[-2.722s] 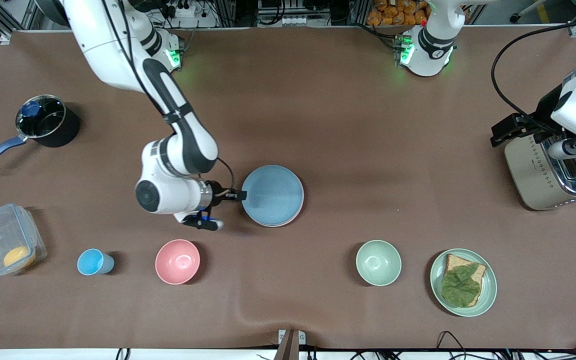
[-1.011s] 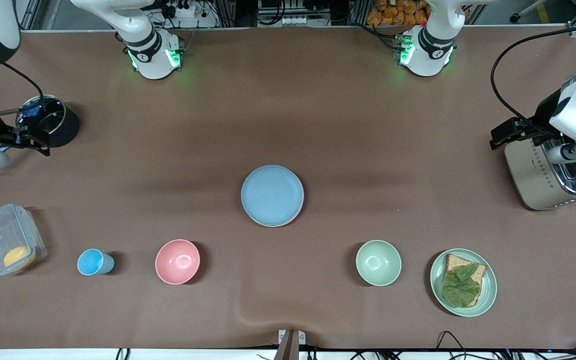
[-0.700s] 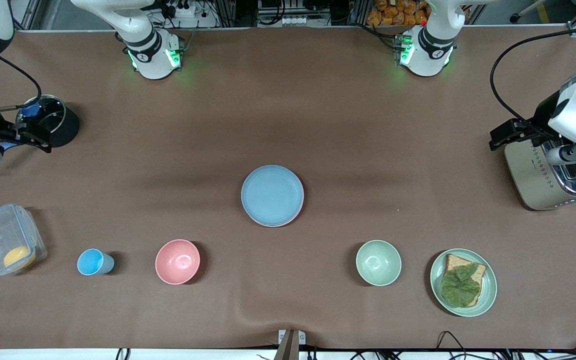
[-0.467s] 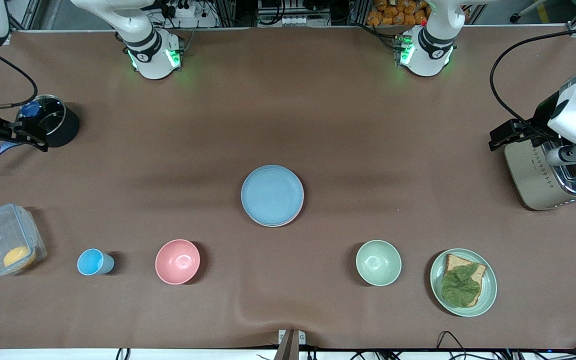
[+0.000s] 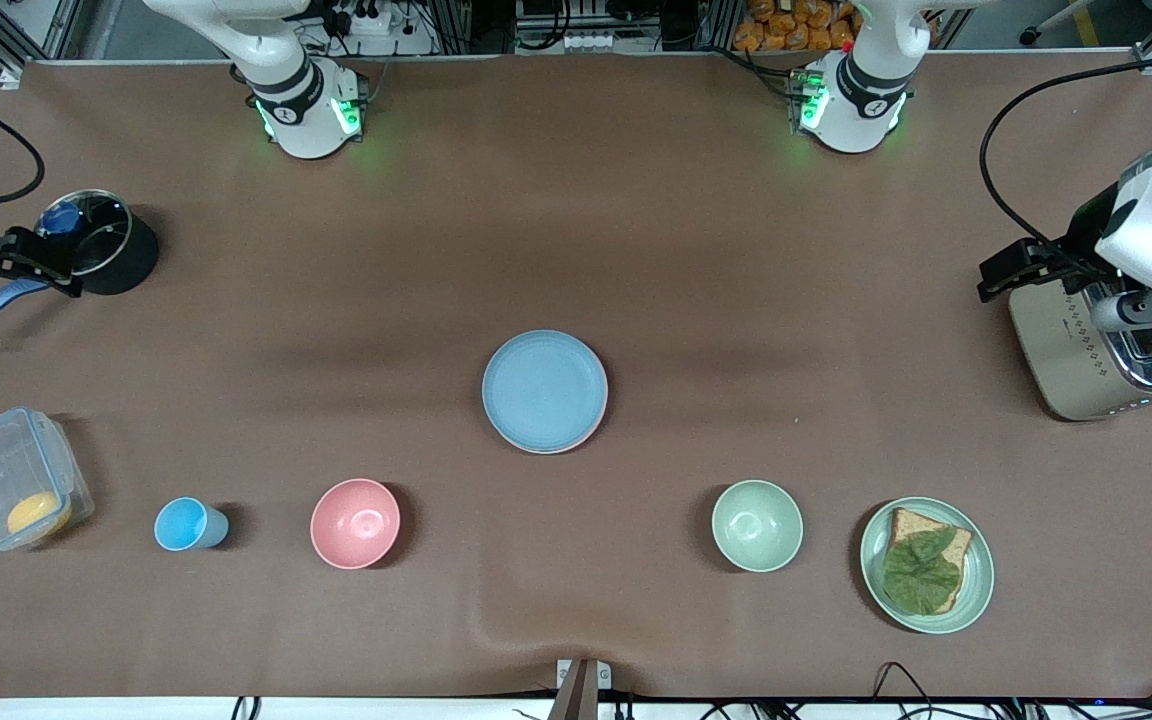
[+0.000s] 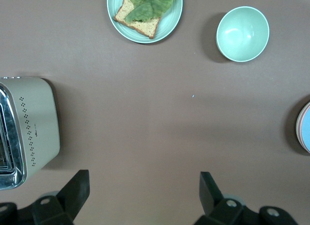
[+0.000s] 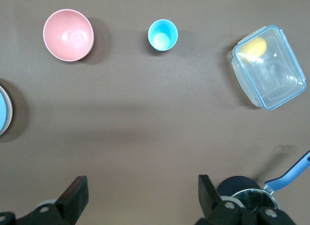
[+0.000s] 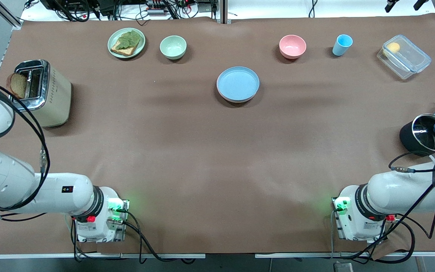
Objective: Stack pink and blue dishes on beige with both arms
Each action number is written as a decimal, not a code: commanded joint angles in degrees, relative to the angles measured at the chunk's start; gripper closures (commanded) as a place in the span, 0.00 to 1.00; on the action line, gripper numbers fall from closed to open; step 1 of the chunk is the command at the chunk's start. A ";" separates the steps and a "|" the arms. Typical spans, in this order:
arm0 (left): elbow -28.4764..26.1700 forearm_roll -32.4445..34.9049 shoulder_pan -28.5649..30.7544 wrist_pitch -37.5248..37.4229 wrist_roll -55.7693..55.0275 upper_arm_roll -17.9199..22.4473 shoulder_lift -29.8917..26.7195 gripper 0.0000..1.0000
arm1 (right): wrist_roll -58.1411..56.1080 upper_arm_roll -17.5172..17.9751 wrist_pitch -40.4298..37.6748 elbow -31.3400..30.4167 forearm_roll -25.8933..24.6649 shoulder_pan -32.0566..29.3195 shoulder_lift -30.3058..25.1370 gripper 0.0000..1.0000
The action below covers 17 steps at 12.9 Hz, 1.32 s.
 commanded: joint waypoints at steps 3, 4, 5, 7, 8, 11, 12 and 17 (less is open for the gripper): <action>0.41 0.44 -0.03 0.14 0.82 0.08 -0.08 0.00 | 4.27 1.03 -1.32 -0.74 1.10 -0.98 -1.21 0.00; 0.41 0.44 -0.03 0.23 0.82 0.08 -0.09 0.00 | 4.27 1.03 -1.50 -0.74 1.10 -0.98 -1.21 0.00; 0.41 0.44 -0.03 0.14 0.90 0.08 -0.09 0.00 | 3.92 1.03 -1.41 -0.74 1.01 -0.89 -1.12 0.00; 0.50 0.44 -0.03 0.14 0.90 0.08 -0.09 0.00 | 3.56 1.03 -1.33 -0.66 1.01 -0.80 -1.21 0.00; 0.50 0.44 -0.12 0.14 0.90 0.08 -0.09 0.00 | 3.56 1.03 -1.41 -0.66 1.01 -0.80 -1.21 0.00; 0.68 0.44 -0.30 0.05 0.73 -0.18 -0.09 0.00 | 3.30 0.94 -1.41 -0.74 1.01 -0.89 -1.21 0.00; 1.37 0.44 -0.38 -0.56 0.73 -0.27 -0.09 0.00 | 3.30 0.94 -1.24 -0.74 0.92 -0.98 -1.21 0.00; 7.09 0.44 -0.47 -8.47 1.52 -0.10 1.06 0.00 | 3.56 0.85 -1.15 -0.83 0.75 -0.98 -1.12 0.00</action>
